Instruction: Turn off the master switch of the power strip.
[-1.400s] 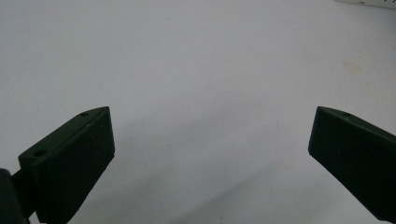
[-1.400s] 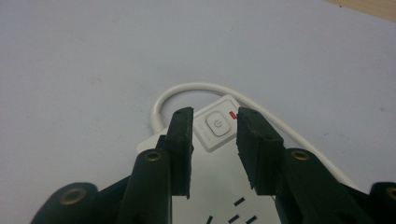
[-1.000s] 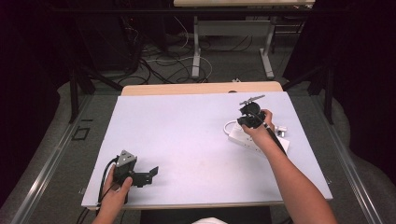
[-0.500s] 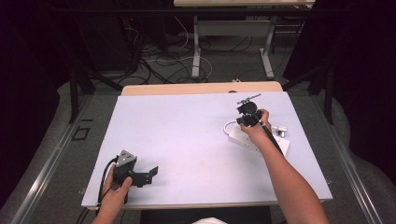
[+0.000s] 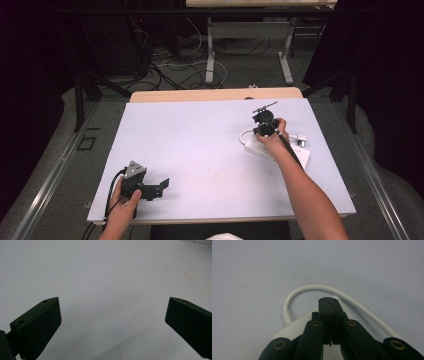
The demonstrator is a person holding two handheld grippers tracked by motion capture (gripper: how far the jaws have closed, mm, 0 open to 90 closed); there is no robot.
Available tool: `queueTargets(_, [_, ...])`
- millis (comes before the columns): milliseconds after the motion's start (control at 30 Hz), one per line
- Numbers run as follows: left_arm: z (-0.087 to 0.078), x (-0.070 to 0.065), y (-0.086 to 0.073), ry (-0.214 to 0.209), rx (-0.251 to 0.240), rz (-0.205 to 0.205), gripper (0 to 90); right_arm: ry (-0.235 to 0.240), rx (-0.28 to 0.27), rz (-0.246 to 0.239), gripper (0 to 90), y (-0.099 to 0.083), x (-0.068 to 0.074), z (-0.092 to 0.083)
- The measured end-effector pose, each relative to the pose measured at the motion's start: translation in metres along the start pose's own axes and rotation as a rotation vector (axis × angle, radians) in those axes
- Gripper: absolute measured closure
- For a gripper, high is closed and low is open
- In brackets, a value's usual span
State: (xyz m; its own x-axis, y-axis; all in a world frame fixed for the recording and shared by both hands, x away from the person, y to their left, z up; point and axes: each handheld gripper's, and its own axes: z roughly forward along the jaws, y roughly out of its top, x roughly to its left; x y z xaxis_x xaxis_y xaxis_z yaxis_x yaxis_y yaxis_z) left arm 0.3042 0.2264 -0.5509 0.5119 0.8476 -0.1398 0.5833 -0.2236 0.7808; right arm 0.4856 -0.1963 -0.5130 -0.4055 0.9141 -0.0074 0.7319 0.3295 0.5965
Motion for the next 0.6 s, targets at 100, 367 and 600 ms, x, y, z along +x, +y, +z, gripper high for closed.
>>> queueTargets(100, [-0.0001, 0.0000, 0.0000, 0.001, 0.001, 0.000, 0.4, -0.004, 0.005, 0.001, 90.0, -0.0008, -0.0007, 0.0017])
queueTargets(367, [0.0000, -0.0002, 0.0000, -0.001, 0.001, 0.000, 0.4, 0.006, -0.005, 0.014, 90.0, -0.0026, -0.0026, 0.0047])
queueTargets(600, [-0.0001, -0.0004, 0.0000, -0.002, 0.003, 0.002, 0.4, -0.017, 0.006, -0.026, 90.0, -0.0035, 0.0017, 0.0055])
